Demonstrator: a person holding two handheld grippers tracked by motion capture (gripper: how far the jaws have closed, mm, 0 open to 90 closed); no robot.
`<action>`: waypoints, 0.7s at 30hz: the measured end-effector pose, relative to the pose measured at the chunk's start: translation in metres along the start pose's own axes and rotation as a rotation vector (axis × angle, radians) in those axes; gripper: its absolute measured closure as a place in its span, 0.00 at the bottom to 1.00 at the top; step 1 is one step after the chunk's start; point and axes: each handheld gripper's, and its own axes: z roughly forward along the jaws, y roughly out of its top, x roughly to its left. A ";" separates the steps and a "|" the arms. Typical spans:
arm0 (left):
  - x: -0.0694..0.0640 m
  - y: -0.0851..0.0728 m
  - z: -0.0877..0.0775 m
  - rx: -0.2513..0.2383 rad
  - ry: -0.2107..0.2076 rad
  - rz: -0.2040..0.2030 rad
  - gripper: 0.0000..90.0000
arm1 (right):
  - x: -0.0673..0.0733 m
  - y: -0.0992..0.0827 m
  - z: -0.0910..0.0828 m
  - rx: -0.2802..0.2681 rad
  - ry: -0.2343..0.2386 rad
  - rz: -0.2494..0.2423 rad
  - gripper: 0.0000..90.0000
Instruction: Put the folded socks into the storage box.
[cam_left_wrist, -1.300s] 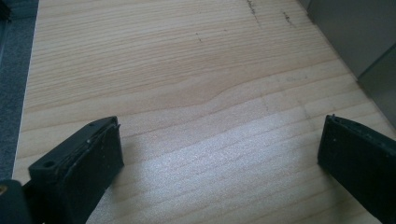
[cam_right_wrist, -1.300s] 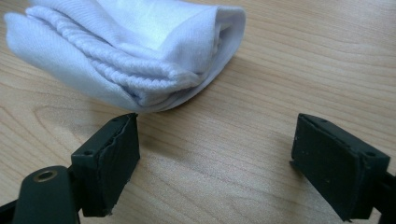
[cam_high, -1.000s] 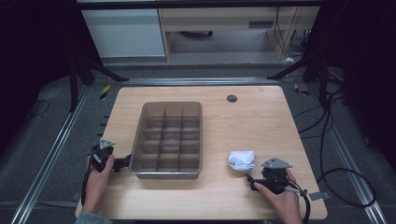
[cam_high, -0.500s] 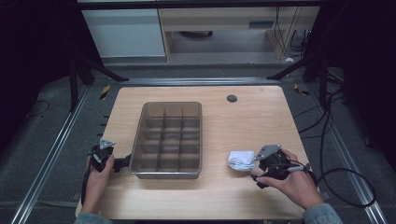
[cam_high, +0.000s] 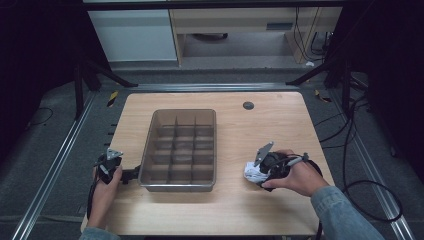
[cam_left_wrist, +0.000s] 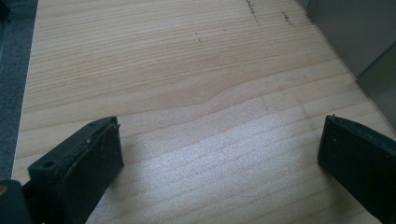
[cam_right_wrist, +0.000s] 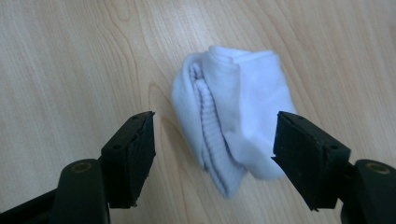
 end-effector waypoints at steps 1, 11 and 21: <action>0.000 0.000 0.000 0.000 0.000 0.000 0.00 | 0.000 0.000 0.000 0.000 0.000 0.000 0.33; 0.000 0.000 0.000 0.000 -0.002 0.004 0.00 | -0.009 0.008 0.035 0.080 0.066 -0.030 0.40; 0.000 0.000 0.000 -0.001 -0.002 0.004 0.00 | -0.024 0.014 0.038 0.131 0.119 -0.061 0.67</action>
